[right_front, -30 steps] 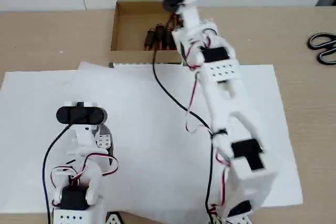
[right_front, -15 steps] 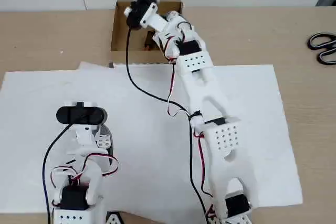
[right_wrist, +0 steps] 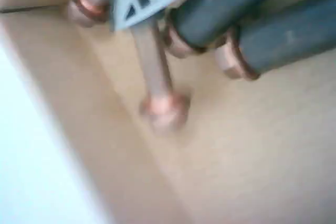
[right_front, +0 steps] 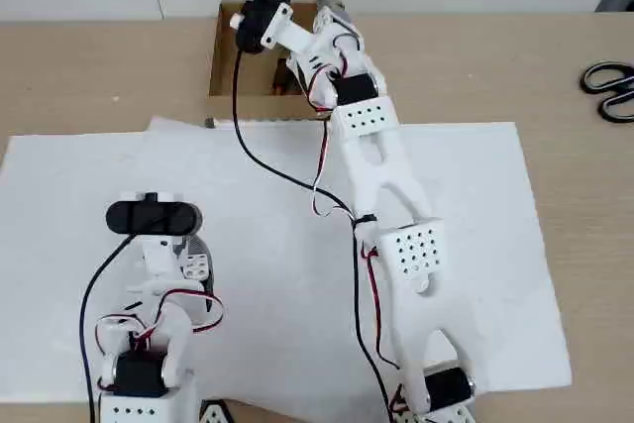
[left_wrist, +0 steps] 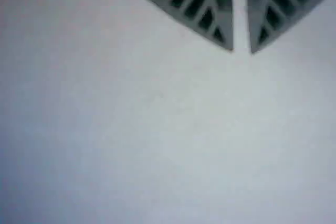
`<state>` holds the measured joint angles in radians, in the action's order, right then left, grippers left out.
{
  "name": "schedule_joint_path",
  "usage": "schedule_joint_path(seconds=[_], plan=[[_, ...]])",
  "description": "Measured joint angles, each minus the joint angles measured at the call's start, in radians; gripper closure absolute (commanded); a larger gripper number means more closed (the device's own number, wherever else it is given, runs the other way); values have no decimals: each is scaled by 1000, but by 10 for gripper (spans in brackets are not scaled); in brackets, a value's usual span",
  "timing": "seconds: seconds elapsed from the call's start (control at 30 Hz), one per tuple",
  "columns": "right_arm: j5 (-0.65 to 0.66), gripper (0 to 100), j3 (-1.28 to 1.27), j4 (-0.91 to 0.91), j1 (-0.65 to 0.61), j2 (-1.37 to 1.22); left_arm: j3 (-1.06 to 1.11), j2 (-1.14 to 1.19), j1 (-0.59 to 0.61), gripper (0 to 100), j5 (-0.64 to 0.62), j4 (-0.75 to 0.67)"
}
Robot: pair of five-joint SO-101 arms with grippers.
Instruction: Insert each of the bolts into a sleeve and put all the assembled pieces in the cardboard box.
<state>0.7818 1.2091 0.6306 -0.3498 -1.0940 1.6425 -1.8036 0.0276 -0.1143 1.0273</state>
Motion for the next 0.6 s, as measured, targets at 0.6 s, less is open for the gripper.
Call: schedule_joint_path(seconds=[0.6], plan=[[-170, 995, 431, 542, 3, 0, 0, 0, 0, 994, 0, 0]])
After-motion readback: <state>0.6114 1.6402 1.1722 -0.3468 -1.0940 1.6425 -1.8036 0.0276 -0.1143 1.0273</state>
